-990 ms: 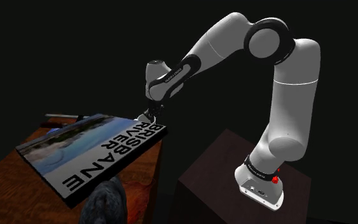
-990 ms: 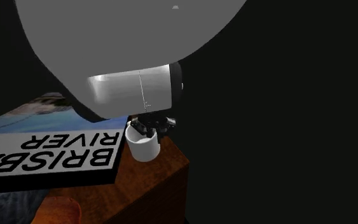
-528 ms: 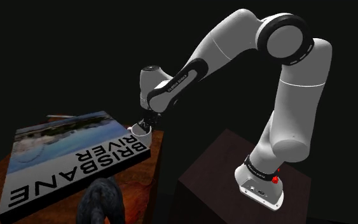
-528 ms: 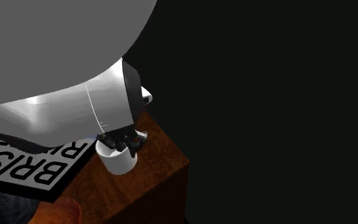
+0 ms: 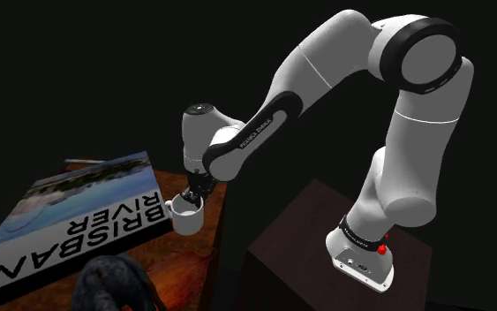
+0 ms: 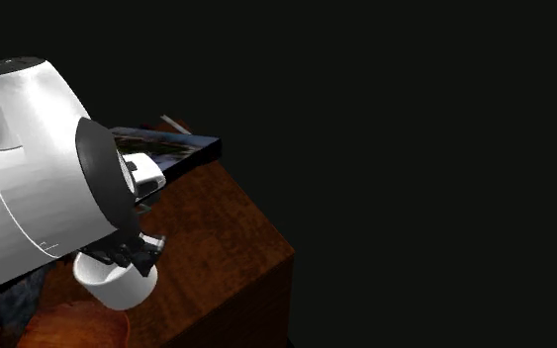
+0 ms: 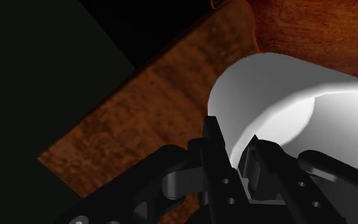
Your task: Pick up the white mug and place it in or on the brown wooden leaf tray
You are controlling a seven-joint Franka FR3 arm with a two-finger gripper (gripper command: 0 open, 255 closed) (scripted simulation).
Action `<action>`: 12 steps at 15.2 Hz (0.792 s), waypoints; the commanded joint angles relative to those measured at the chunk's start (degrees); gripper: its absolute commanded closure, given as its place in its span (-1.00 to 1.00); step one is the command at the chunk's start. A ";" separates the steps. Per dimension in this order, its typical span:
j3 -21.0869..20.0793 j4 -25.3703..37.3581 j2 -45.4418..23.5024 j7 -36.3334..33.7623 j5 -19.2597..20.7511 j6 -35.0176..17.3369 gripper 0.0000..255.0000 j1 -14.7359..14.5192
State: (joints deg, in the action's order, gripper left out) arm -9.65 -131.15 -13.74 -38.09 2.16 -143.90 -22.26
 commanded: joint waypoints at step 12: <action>-4.68 3.18 -2.67 -17.70 2.64 0.45 1.00 -11.27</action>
State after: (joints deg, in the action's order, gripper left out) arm -14.17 -128.37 -16.15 -54.81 4.58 -143.34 -32.93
